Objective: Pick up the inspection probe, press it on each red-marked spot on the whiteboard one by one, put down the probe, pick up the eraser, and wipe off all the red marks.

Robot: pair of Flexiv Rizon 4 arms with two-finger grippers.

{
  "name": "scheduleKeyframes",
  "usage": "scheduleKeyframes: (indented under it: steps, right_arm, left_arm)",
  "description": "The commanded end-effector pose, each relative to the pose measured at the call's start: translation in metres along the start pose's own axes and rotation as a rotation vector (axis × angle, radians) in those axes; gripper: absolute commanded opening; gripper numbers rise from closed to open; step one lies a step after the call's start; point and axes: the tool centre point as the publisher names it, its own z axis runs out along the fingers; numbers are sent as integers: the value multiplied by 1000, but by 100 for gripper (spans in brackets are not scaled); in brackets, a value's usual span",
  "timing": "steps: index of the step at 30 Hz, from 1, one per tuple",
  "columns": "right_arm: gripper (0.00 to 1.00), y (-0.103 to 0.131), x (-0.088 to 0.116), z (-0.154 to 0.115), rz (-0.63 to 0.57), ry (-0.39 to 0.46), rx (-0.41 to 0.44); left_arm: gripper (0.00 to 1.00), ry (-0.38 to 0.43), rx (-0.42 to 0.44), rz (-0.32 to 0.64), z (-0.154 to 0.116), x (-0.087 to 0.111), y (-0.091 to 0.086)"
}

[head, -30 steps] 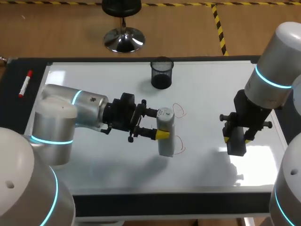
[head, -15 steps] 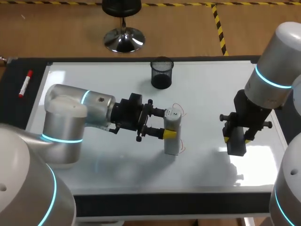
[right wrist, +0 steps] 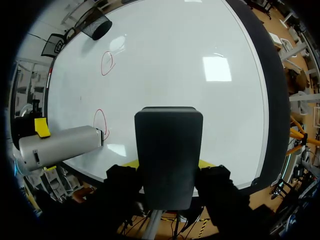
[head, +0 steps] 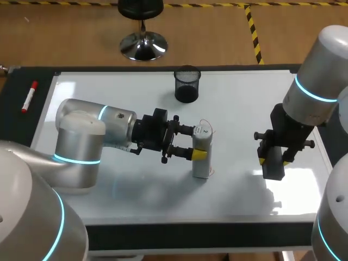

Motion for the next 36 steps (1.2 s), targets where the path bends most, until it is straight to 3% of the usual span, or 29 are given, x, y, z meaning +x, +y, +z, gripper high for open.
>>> scheduleKeyframes:
  steps: [1,11,21,36]
  right_arm:
    - [0,-1,-1,-1,-1,3,-2]
    - [0,-1,-1,-1,-1,3,-2]
    - [0,-1,-1,-1,-1,3,-2]
    - [0,-1,-1,-1,-1,3,-2]
  left_arm:
    - [0,-3,7,0,7,-5,1]
    - [0,-6,15,2,12,-15,0]
    - [0,-20,1,-8,7,-27,13]
    - [0,6,-20,-13,9,-14,24]
